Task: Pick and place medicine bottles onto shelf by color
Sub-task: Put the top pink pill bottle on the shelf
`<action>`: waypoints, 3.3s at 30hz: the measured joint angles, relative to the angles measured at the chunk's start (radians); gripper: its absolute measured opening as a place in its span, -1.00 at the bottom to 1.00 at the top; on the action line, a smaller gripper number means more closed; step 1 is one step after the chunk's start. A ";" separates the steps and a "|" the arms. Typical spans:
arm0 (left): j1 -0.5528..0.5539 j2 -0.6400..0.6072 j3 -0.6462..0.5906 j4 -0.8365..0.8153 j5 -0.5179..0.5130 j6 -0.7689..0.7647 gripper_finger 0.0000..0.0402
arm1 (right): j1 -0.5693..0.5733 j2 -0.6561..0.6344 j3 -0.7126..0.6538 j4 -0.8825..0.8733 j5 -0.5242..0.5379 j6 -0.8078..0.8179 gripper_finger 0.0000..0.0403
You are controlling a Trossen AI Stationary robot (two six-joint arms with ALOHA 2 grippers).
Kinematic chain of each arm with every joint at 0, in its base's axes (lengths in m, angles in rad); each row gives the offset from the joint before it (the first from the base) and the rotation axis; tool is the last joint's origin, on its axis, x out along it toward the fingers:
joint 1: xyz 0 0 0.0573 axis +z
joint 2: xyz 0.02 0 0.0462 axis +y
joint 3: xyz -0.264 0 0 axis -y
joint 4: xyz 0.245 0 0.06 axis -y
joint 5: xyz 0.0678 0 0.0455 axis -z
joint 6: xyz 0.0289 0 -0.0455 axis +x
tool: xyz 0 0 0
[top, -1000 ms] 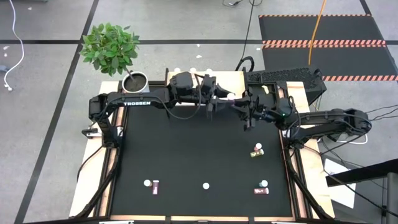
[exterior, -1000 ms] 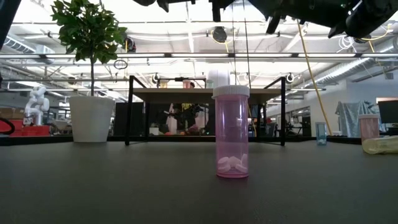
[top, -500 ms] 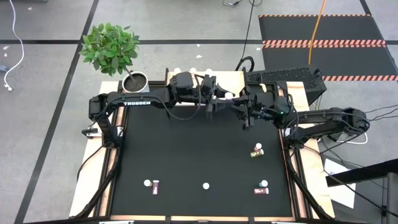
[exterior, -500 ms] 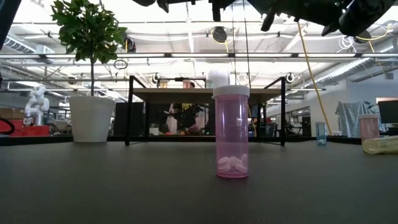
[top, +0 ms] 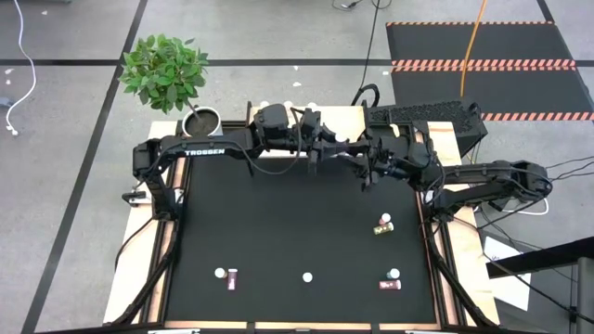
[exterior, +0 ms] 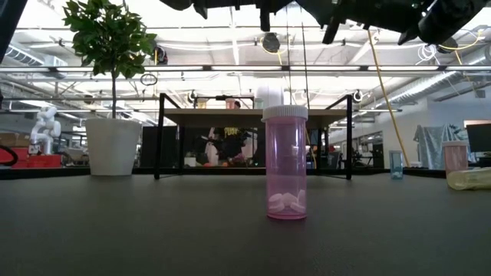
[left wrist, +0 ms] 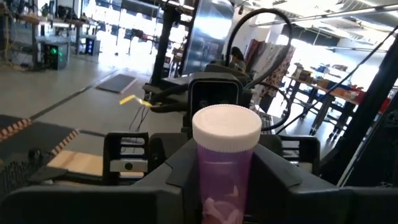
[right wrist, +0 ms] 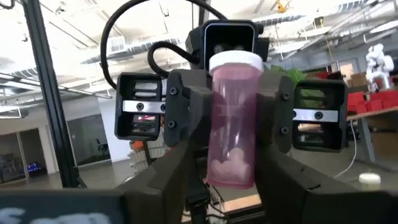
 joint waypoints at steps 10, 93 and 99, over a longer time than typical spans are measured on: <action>0.022 -0.002 0.000 -0.084 -0.007 0.041 -0.50 | -0.039 -0.253 -0.001 -0.631 0.021 0.094 0.16; 0.157 -0.180 -0.001 -0.588 -0.302 0.316 0.72 | -0.411 0.102 0.652 -1.166 -0.017 -0.350 -0.47; 0.205 -0.284 0.000 -0.616 -0.413 0.410 0.83 | -0.500 0.234 0.652 -1.138 -0.065 -0.359 -0.47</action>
